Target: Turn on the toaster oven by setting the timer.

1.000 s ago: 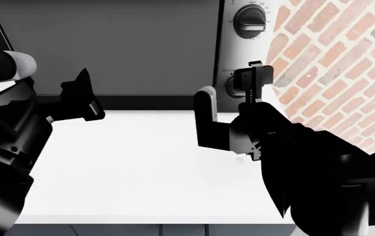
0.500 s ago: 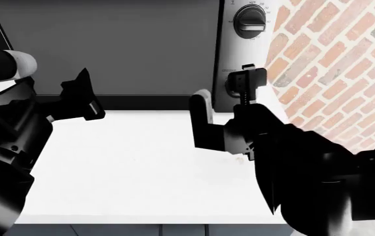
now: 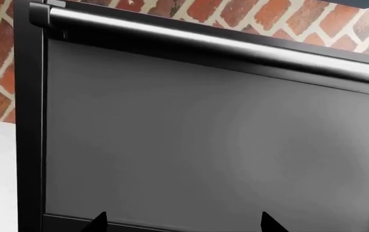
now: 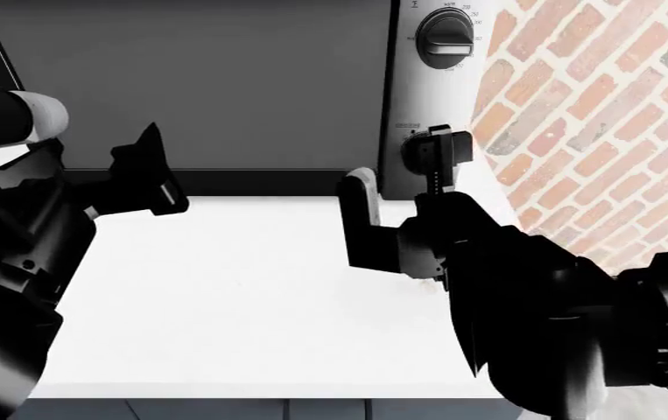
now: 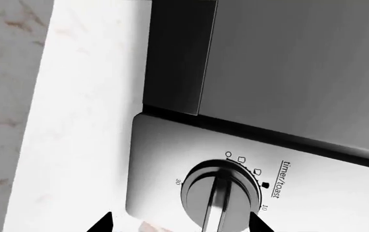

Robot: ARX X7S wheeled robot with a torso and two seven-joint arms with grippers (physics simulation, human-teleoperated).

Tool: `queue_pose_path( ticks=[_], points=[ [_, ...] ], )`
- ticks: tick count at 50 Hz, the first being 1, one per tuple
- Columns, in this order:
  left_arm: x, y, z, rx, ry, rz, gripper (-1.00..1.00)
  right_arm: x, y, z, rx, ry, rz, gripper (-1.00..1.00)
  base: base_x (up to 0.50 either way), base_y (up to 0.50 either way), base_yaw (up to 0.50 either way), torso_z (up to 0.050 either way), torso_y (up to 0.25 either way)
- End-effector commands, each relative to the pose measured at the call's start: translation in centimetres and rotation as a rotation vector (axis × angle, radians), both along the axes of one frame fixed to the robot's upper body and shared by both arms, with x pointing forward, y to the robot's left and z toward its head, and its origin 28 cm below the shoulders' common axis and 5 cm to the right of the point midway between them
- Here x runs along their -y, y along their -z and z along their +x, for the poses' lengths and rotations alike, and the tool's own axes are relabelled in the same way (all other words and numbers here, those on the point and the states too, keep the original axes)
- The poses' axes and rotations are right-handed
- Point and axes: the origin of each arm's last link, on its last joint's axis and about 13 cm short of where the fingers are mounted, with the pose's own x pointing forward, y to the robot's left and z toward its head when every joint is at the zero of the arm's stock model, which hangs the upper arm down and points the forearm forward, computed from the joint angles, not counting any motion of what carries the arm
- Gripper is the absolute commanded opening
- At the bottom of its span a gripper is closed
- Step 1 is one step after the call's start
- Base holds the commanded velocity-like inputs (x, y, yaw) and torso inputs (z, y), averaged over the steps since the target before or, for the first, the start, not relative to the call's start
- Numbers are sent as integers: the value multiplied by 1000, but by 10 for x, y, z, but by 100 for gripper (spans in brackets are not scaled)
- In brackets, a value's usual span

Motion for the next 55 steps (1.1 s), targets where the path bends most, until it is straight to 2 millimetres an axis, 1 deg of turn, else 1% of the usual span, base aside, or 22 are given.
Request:
queue_pose_path(
  ticks=[1, 35, 36, 55],
  points=[
    [0, 0, 0, -2, 0, -1, 100, 1, 3, 3, -15, 25, -12, 100, 0, 0, 0, 0, 0],
    [-2, 1, -1, -7, -7, -9, 100, 3, 4, 12, 15, 120, -20, 100, 0, 0, 0, 0, 0],
    [-2, 1, -2, -8, -5, -9, 100, 3, 4, 13, 19, 130, -18, -100, 0, 0, 0, 0, 0],
    [0, 1, 3, -9, 21, -9, 100, 5, 7, 15, 27, 153, -19, -100, 1, 0, 0, 0, 0]
  ],
)
